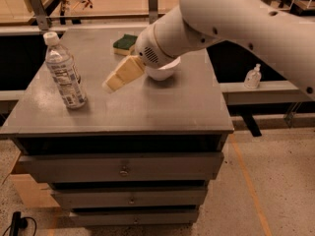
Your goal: Place blue plastic bottle into white bowl
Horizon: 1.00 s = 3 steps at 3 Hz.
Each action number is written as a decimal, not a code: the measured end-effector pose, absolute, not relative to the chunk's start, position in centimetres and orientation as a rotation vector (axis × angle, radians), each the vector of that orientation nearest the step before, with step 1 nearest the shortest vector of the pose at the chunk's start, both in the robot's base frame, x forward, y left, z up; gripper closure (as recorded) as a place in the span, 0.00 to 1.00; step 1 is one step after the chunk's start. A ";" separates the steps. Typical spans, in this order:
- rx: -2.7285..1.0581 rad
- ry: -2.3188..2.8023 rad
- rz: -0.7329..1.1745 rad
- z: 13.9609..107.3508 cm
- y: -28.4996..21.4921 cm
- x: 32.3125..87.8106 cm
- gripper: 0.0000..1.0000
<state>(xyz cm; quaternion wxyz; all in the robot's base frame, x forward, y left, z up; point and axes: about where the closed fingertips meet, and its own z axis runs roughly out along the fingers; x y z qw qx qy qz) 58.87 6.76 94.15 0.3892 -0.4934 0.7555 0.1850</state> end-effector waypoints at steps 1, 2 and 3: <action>-1.239 1.875 0.604 92.9 11.5 61.1 0.00; -1.266 1.778 0.739 92.5 16.2 62.2 0.00; -1.300 1.620 0.821 93.2 19.9 63.1 0.00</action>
Offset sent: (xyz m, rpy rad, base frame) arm 0.0461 0.1502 -0.0186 0.3124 0.0332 0.2662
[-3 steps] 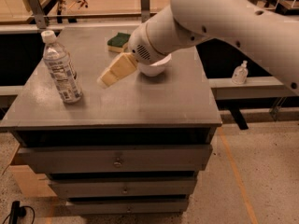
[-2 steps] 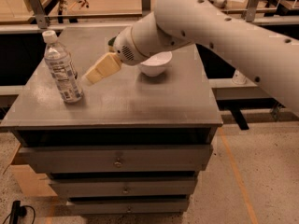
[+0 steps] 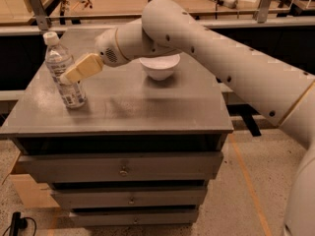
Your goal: Place blue plastic bottle into white bowl
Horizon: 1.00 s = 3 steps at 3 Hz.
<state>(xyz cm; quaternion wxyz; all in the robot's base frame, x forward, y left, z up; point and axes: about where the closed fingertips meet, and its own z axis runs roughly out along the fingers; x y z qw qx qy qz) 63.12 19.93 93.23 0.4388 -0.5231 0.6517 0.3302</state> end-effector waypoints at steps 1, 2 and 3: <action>-1.313 1.457 0.949 93.6 21.8 63.1 0.00; -1.363 1.300 1.055 94.2 22.2 61.3 0.25; -1.388 1.288 1.088 93.9 21.8 60.0 0.48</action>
Offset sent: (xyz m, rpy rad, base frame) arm -0.0298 0.0223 0.0163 0.3076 -0.1005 0.3475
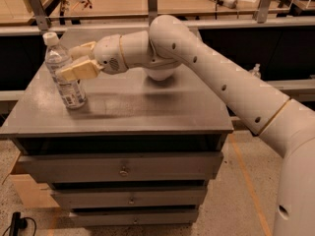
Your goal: Place blue plastic bottle into white bowl
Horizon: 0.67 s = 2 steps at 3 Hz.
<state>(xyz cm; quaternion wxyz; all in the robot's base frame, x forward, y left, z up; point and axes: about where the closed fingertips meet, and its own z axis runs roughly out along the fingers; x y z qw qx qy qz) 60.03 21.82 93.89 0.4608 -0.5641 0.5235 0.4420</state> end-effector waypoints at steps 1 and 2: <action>-1.426 1.322 1.061 94.0 21.1 59.5 0.71; -1.362 1.423 0.931 95.6 18.1 61.6 0.95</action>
Offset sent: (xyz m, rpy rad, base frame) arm 0.0555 -0.0872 0.0473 -0.1506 -0.0325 -0.3605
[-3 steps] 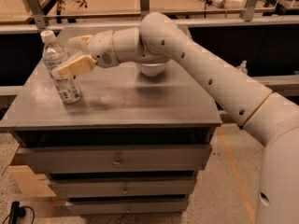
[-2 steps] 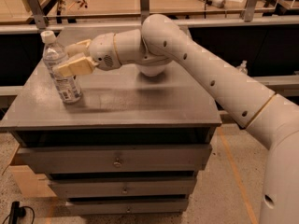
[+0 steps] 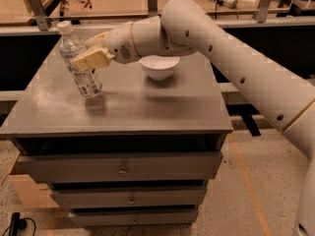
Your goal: Place blue plastic bottle into white bowl
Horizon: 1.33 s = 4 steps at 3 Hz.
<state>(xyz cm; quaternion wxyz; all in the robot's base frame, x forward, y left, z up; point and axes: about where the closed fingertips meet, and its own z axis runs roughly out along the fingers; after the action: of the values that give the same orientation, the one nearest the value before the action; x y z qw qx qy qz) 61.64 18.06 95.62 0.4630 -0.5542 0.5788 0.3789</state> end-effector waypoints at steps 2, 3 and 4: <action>-1.084 1.607 0.555 101.4 8.2 66.9 1.00; -0.944 1.638 0.414 104.0 3.7 68.3 1.00; -0.825 1.670 0.291 105.5 -0.7 69.0 1.00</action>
Offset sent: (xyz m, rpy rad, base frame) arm 0.0784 -0.1720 0.0954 -0.0853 -0.1346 -0.6824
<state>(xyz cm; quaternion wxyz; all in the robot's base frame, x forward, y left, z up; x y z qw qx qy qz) 69.02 -0.67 105.49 0.5875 -0.3541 0.7168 0.1248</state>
